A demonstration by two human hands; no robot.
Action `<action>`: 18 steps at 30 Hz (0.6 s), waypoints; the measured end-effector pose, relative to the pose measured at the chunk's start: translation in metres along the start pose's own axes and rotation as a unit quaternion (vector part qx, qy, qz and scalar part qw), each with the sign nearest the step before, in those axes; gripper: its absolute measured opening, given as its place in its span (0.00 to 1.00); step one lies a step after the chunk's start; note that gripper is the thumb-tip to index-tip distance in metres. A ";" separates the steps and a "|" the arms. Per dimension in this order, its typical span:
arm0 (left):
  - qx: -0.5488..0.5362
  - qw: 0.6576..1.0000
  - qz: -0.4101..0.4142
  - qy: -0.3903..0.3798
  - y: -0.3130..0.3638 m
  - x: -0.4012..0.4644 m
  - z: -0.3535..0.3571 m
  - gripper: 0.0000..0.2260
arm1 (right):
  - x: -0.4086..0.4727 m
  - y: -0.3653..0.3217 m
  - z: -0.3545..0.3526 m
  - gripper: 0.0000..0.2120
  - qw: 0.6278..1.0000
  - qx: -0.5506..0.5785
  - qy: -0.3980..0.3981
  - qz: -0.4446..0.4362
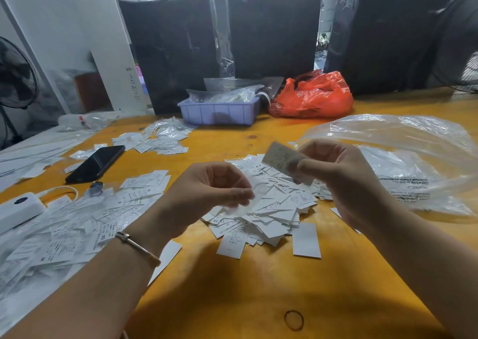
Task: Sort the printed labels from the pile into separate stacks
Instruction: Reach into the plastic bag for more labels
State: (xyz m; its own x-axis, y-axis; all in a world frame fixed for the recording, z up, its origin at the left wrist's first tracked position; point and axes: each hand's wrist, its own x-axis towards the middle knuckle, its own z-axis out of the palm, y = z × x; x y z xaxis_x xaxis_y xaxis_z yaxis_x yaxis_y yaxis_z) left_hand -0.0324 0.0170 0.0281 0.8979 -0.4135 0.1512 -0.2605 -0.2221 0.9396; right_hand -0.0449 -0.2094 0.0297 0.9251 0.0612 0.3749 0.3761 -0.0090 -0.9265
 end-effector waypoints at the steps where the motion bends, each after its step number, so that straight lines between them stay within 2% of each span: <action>1: 0.004 1.000 0.003 0.002 0.000 0.000 0.000 0.12 | -0.002 -0.001 0.001 0.02 1.000 -0.002 -0.007 -0.020; 3: 0.011 1.000 0.009 0.005 0.000 0.000 0.000 0.12 | -0.003 -0.002 0.003 0.05 0.999 0.007 -0.012 -0.051; 6: 0.011 1.000 0.015 0.012 -0.001 0.000 0.000 0.13 | -0.005 -0.004 0.005 0.03 0.996 -0.008 0.008 -0.088; 9: -0.001 0.999 0.023 0.027 -0.001 0.000 0.001 0.11 | -0.008 -0.006 0.007 0.05 0.974 -0.136 0.032 -0.177; 12: -0.021 0.998 0.034 0.051 -0.001 0.001 0.001 0.10 | -0.009 -0.007 0.007 0.17 0.941 -0.235 0.066 -0.233; 14: -0.029 0.997 0.040 0.059 -0.001 0.001 0.001 0.09 | -0.009 -0.006 0.007 0.14 0.934 -0.273 0.066 -0.220; 16: -0.030 0.997 0.048 0.055 -0.001 0.001 0.001 0.10 | -0.010 -0.006 0.009 0.09 0.946 -0.277 0.013 -0.167; 18: -0.029 0.997 0.058 0.040 -0.001 0.000 0.002 0.12 | -0.012 -0.006 0.014 0.15 0.949 -0.285 -0.065 -0.118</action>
State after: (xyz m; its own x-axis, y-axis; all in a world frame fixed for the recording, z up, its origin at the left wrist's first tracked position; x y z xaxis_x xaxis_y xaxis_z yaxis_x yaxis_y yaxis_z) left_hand -0.0324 0.0152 0.0267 0.8891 -0.3609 0.2815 -0.3454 -0.1253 0.9301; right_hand -0.0592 -0.1956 0.0297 0.8111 0.2518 0.5280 0.5741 -0.5159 -0.6359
